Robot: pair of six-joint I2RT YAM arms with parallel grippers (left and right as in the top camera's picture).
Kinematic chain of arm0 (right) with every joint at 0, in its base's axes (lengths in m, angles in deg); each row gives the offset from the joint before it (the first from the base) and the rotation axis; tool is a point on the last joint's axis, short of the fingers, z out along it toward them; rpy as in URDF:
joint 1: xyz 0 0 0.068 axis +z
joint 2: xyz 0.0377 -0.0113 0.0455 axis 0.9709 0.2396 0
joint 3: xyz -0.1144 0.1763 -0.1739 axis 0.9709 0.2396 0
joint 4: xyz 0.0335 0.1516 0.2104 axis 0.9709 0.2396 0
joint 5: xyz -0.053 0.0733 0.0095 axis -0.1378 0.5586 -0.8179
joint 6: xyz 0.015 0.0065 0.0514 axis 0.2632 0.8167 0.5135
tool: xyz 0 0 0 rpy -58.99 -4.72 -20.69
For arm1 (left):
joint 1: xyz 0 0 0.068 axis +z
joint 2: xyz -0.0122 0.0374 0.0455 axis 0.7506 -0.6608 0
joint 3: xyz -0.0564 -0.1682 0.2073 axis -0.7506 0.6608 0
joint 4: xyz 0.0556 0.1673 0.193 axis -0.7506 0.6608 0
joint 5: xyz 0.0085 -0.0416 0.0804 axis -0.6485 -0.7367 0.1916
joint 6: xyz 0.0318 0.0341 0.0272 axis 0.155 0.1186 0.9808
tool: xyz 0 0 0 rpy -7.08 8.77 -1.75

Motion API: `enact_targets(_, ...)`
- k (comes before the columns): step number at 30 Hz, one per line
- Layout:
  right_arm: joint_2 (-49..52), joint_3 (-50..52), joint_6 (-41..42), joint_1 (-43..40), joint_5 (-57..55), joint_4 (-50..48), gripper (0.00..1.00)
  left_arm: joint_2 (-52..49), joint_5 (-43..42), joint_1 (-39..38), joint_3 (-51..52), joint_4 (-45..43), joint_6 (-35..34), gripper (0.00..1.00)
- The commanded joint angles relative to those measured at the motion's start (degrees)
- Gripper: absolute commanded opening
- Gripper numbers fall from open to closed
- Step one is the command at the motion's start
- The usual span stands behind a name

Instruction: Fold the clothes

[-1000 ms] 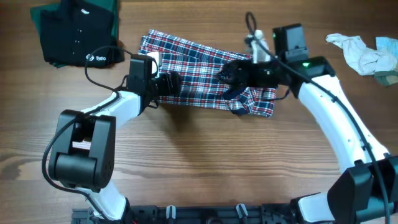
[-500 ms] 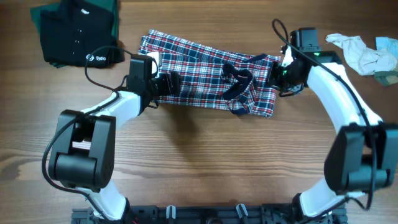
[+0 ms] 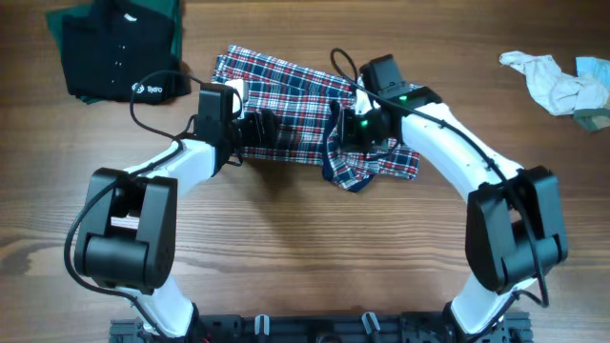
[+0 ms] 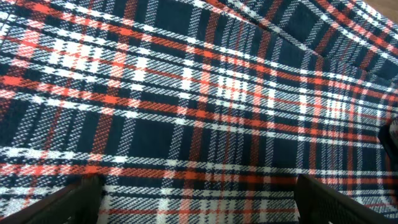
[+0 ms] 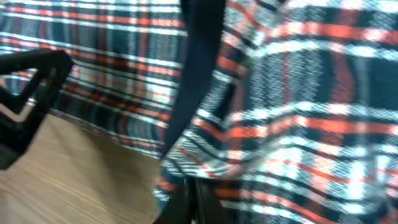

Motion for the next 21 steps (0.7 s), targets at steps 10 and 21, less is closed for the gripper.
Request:
enact_targets(10,-4.8,-1.1,-14.3,-3.5,7.6,13.1,0.48,-1.9,2.3,1.1,2.5,2.8,-0.3,1.0)
enact_targets(21,-4.1,-0.8,-32.1,-2.6,-19.5,14.5,0.96,-1.9,2.3,1.1,2.5,2.7,-0.3,1.0)
